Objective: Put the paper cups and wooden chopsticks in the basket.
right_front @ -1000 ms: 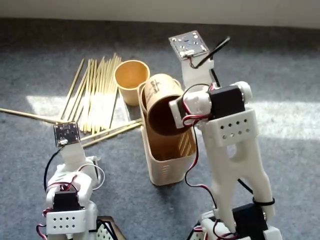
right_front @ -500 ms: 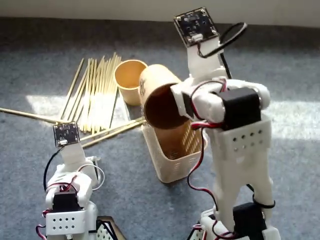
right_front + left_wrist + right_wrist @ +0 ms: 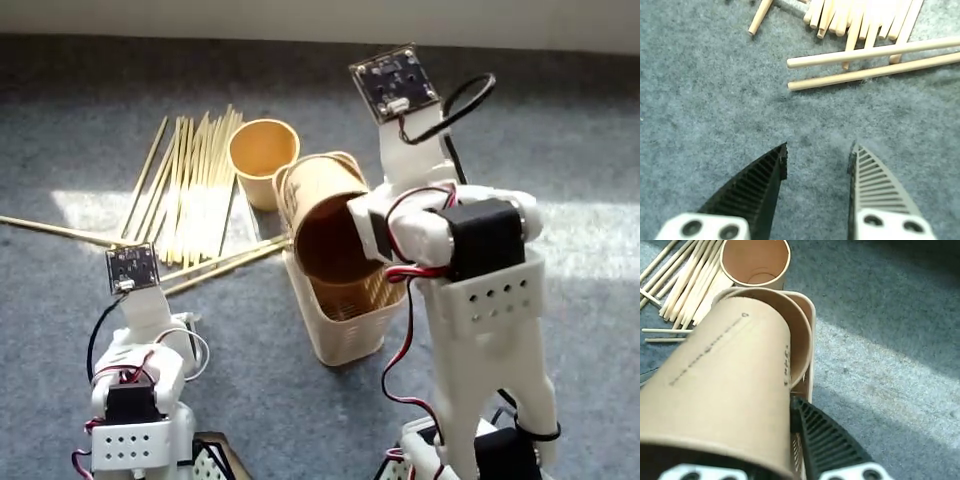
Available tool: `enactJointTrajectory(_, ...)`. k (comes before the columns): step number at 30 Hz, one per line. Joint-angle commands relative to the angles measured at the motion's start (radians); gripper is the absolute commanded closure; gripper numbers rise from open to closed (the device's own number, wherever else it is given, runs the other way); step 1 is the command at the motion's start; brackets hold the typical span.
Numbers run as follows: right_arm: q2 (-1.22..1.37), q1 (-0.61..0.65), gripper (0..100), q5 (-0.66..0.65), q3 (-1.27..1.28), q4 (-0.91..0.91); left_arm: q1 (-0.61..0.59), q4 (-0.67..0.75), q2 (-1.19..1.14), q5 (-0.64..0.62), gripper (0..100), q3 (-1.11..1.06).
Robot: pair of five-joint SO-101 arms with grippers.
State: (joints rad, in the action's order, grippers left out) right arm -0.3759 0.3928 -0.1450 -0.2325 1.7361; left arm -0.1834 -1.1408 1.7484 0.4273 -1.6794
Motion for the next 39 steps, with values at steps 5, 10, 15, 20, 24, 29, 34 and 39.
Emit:
enactJointTrajectory(5, 0.142, 0.013, 98.9, -0.009, 0.025, 0.024, 0.015, -0.003, 0.001, 0.005, 79, -0.018)
enactJointTrajectory(10, 0.295, 0.012, 98.7, -0.005, -0.054, 0.018, 0.015, -0.003, 0.001, 0.005, 79, -0.018)
enactJointTrajectory(15, 0.311, 0.013, 87.6, -0.003, -0.194, 0.021, 0.015, -0.003, 0.001, 0.005, 79, -0.018)
enactJointTrajectory(20, 0.289, 0.015, 70.7, -0.008, -0.348, 0.016, 0.015, -0.003, 0.001, 0.005, 79, -0.018)
enactJointTrajectory(24, 0.289, 0.01, 65.9, -0.008, -0.343, 0.021, 0.015, -0.003, 0.001, 0.005, 79, -0.018)
enactJointTrajectory(29, 0.268, 0.01, 65.9, -0.003, -0.357, 0.021, 0.015, -0.003, 0.001, 0.005, 79, -0.018)
enactJointTrajectory(34, 0.159, 0.012, 65.9, 0.0, -0.389, -0.018, 0.015, -0.003, 0.001, 0.005, 79, -0.018)
enactJointTrajectory(39, 0.093, 0.01, 65.9, 0.101, -0.318, -0.073, 0.015, -0.003, 0.001, 0.005, 79, -0.018)
